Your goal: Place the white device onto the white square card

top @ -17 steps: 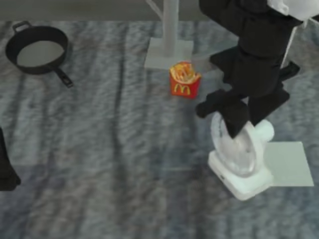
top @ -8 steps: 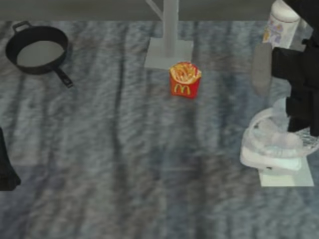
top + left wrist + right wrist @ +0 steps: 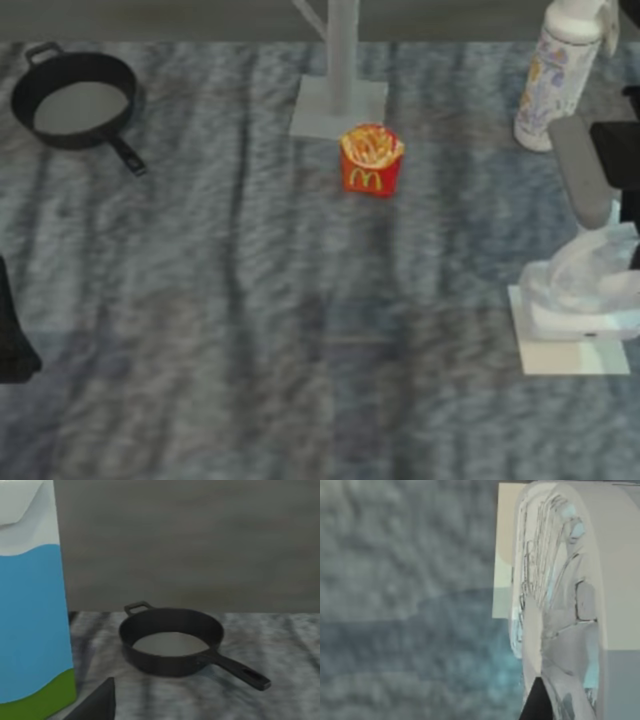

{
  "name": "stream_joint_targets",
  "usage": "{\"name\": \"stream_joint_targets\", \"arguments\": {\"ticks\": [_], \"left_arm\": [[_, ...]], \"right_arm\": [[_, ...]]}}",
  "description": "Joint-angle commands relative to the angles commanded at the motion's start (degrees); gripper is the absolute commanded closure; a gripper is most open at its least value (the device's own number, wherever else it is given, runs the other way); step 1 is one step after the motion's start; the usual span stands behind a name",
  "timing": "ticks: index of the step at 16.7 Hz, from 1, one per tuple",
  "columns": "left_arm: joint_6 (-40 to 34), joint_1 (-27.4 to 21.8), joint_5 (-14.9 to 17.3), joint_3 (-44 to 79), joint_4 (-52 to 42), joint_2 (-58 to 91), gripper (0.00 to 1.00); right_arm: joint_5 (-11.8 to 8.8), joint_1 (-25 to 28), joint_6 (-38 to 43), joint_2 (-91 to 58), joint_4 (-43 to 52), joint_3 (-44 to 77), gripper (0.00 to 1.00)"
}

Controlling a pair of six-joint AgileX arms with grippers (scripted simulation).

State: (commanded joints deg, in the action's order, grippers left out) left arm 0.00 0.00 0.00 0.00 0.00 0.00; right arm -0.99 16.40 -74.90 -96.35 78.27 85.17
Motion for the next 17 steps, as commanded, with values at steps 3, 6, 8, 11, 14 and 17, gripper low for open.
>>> {"name": "stream_joint_targets", "arguments": {"ticks": [3, 6, 8, 11, 14, 17], "left_arm": [[0.0, 0.0, 0.0, 0.0, 0.0, 0.0, 0.0], [0.0, 0.0, 0.0, 0.0, 0.0, 0.0, 0.0], [0.0, 0.0, 0.0, 0.0, 0.0, 0.0, 0.0], [0.0, 0.0, 0.0, 0.0, 0.0, 0.0, 0.0], [0.0, 0.0, 0.0, 0.0, 0.0, 0.0, 0.0], [0.0, 0.0, 0.0, 0.0, 0.0, 0.0, 0.0]], "right_arm": [[0.0, 0.0, 0.0, 0.0, 0.0, 0.0, 1.0], [-0.05, 0.31, 0.09, -0.28, -0.91, -0.79, 1.0], [-0.02, 0.13, 0.17, -0.39, -3.61, -3.07, 1.0], [-0.01, 0.03, 0.04, -0.84, -7.46, -6.59, 1.0], [0.0, 0.02, 0.03, -0.87, -7.79, -6.92, 1.0], [0.0, 0.02, 0.03, -0.87, -7.79, -6.92, 0.85]]}}
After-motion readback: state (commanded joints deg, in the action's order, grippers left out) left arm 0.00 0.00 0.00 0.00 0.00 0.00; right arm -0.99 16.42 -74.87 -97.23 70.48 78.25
